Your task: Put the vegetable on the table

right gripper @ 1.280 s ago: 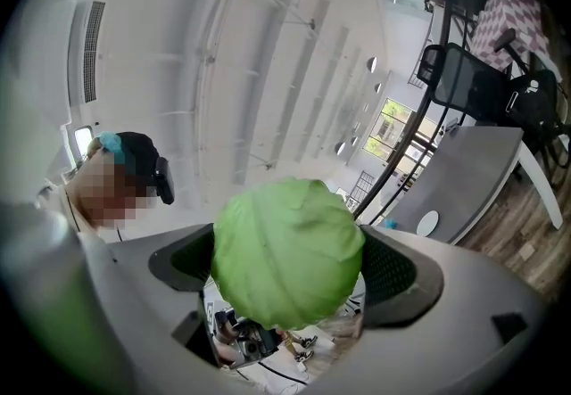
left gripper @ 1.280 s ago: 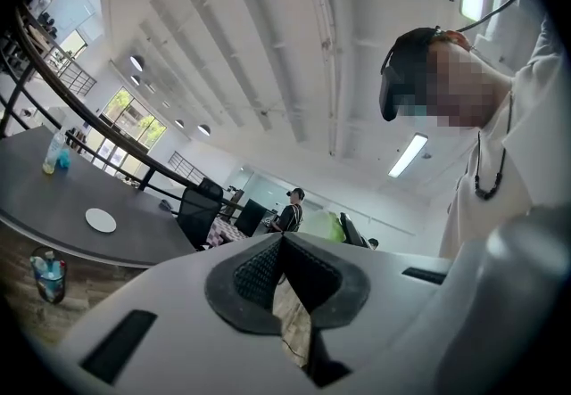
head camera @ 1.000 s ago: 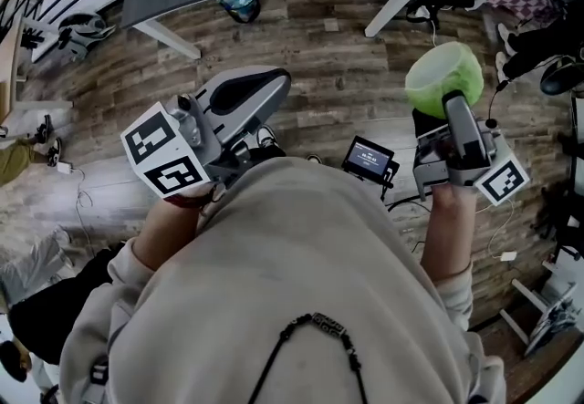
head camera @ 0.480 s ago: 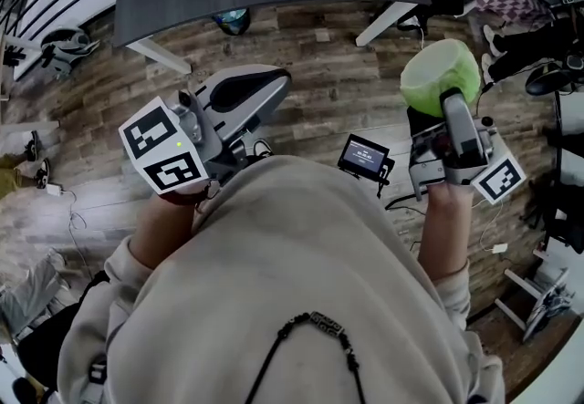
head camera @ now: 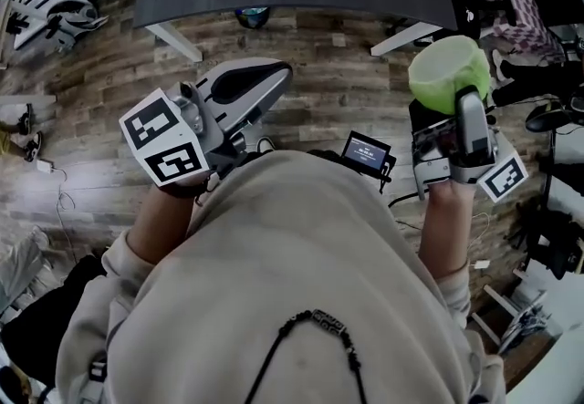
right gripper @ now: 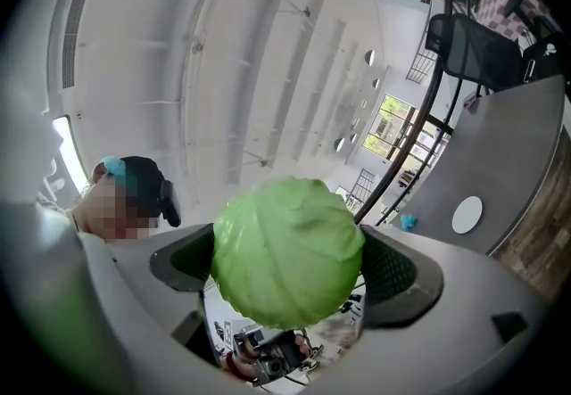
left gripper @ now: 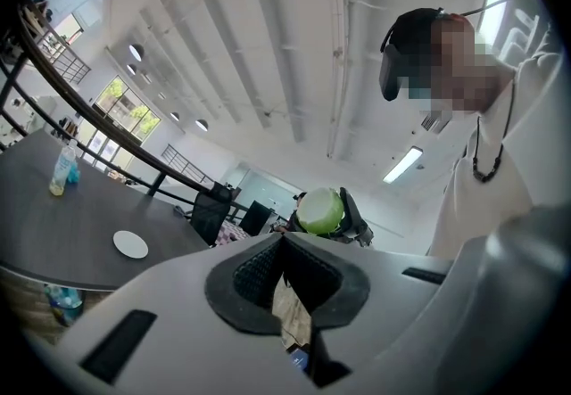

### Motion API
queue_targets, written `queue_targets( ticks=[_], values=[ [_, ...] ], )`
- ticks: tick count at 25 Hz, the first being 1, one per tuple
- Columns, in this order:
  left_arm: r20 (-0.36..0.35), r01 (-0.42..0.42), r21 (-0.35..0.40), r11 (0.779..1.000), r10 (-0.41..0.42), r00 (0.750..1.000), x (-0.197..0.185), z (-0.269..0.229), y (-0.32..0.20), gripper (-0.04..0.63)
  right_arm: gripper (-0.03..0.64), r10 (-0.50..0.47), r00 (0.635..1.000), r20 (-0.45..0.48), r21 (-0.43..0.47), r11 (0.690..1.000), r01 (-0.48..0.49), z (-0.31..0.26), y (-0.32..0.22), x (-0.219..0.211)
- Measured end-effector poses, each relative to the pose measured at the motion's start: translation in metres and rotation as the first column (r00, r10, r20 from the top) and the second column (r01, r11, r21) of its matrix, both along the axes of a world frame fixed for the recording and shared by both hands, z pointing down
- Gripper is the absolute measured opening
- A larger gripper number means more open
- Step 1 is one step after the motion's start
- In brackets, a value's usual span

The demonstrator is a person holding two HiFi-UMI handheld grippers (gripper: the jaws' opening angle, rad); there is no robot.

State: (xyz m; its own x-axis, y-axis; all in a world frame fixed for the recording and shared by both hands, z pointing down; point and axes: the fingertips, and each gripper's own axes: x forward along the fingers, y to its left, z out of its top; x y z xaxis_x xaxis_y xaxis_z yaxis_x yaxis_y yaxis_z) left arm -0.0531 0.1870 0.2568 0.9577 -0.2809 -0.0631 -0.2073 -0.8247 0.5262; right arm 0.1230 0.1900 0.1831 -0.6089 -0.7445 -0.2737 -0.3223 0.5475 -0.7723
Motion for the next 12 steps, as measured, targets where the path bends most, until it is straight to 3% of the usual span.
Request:
queue_targets(
  ticks=[12],
  values=[
    [0.005,0.168,-0.04,0.985,-0.168,0.986,-0.043,0.02,-0.014,0.006,0.486,-0.152,0.988,0.026,-0.02,0.988,0.153,0.009,-0.05,-0.037]
  ],
)
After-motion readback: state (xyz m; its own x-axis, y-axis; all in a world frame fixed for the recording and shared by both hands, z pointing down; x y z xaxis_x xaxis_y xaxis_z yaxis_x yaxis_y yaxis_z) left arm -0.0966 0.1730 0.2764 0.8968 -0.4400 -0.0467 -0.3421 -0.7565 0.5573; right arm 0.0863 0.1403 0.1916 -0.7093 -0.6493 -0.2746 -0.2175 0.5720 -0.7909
